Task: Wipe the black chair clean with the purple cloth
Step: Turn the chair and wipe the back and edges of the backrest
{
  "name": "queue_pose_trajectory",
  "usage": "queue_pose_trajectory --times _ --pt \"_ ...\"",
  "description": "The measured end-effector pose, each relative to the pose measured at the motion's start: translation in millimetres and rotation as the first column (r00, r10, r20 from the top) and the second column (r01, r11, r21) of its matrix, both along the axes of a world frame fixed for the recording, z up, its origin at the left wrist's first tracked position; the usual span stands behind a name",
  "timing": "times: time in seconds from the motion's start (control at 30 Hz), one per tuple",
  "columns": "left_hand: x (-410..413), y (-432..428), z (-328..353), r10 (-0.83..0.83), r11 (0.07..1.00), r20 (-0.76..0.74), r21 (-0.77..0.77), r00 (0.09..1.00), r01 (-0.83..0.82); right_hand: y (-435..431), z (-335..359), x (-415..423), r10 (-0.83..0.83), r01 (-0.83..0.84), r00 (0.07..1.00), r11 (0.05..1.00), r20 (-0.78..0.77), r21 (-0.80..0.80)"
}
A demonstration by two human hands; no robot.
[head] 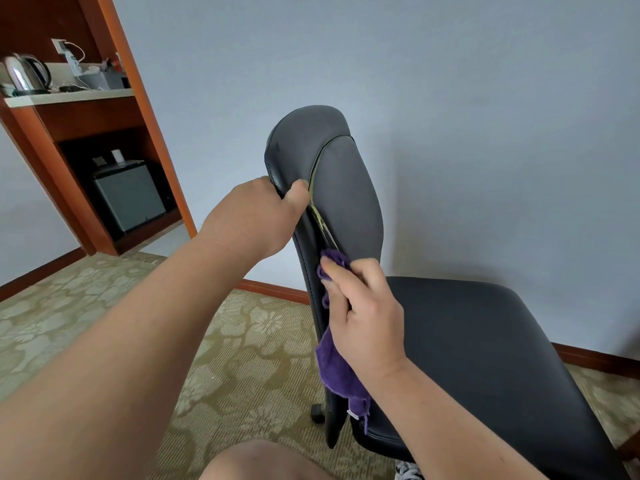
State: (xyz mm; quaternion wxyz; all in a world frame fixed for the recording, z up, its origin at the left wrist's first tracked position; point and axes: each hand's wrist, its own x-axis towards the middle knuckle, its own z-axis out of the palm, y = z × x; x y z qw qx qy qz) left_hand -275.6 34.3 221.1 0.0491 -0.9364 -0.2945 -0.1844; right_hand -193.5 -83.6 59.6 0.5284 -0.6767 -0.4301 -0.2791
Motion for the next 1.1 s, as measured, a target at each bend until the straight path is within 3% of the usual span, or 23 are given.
queue_pose_trajectory --times 0.07,0.13,0.23,0.4,0.53,0.87,1.1 --pt "1.6 -2.3 1.4 0.026 0.988 0.086 -0.155 0.996 -0.012 -5.4 -19.6 3.2 -0.024 0.025 1.0 0.999 0.02 -0.034" --pt "3.5 -3.3 0.5 0.029 0.986 0.1 -0.164 0.995 -0.012 -10.7 -32.7 2.4 -0.037 0.037 0.999 0.996 0.003 -0.086" --pt "1.3 -6.8 1.5 0.019 0.994 0.075 -0.107 0.997 -0.01 -16.6 -33.5 -0.7 -0.033 0.028 0.998 0.994 -0.048 -0.102" --pt "0.1 -8.1 2.9 -0.027 1.0 -0.03 0.004 0.999 0.027 -8.5 11.4 -1.3 0.03 -0.025 0.994 0.998 -0.104 0.056" --pt "-2.7 -8.7 3.3 -0.038 0.988 -0.129 0.141 0.991 0.056 -6.4 22.1 5.0 0.017 -0.018 0.999 0.999 -0.035 -0.029" --pt "-2.8 -9.1 2.8 -0.043 0.989 -0.109 0.14 0.993 0.058 -28.4 -19.1 8.8 0.045 -0.062 0.967 0.996 -0.25 -0.058" --pt "-1.9 -7.4 1.7 -0.03 0.979 -0.133 0.198 0.991 0.056 1.4 38.8 5.5 0.137 -0.139 0.977 0.99 -0.162 -0.002"
